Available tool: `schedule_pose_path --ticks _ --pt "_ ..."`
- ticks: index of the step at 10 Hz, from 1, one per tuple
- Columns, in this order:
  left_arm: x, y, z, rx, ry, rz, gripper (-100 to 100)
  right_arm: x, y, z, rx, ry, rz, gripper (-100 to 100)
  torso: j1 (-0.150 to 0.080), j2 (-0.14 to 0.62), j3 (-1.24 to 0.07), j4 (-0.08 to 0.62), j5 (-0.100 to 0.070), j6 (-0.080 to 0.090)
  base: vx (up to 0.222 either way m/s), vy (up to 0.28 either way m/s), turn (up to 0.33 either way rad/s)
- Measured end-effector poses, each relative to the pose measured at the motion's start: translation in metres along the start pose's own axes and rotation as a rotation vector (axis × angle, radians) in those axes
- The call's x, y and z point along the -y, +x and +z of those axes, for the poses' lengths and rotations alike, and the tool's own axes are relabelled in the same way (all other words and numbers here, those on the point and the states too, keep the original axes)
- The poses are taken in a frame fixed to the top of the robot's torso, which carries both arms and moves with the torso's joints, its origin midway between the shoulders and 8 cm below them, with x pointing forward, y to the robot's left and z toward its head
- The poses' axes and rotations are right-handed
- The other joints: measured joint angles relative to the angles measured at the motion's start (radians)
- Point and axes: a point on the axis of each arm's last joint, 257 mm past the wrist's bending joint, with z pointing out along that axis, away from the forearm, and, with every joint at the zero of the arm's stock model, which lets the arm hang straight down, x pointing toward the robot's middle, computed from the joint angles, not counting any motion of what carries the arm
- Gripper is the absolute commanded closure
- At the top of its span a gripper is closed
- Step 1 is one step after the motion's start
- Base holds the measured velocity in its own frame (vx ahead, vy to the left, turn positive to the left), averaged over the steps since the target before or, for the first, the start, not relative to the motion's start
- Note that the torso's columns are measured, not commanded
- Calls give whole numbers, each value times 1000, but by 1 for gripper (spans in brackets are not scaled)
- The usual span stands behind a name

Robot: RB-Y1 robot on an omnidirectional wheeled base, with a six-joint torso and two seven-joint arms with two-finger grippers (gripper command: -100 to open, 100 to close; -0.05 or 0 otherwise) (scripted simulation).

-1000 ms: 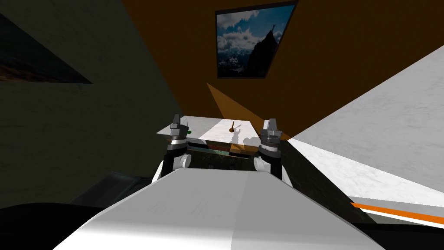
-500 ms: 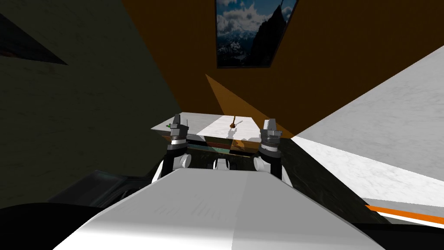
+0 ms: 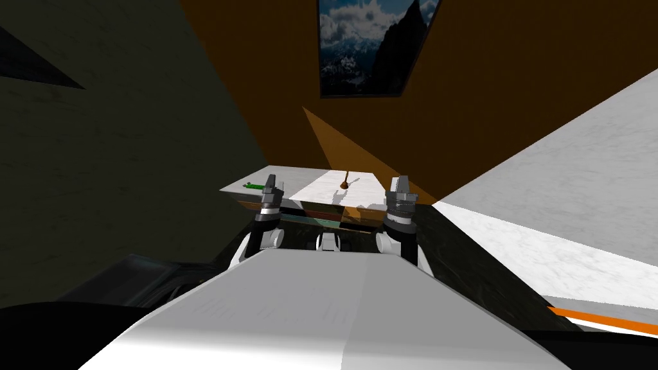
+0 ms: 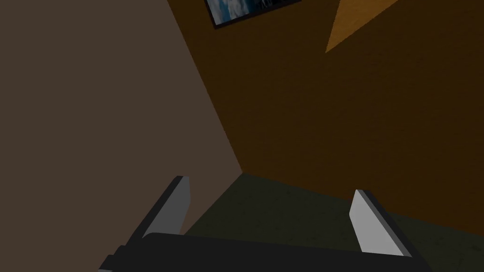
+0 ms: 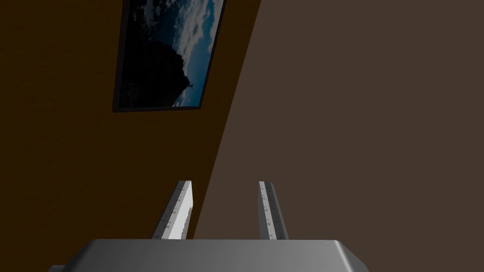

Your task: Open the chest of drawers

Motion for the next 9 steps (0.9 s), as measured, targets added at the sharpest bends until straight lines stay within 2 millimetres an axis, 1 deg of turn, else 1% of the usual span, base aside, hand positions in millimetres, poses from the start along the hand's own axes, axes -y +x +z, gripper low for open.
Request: schedule_pose_path --ticks 3,6,9 --pt "-28 10 -9 -38 -26 19 -100 0 0 0 0 0 0 0 0 0 0 0 0 0 36 -26 -1" --pt "-47 14 -14 -56 -52 28 -100 0 0 0 0 0 0 0 1 1 1 0 0 0 21 -14 -1" --pt "-68 20 -25 -76 -75 37 -100 0 0 0 0 0 0 0 0 0 0 0 0 0 25 -15 -1"
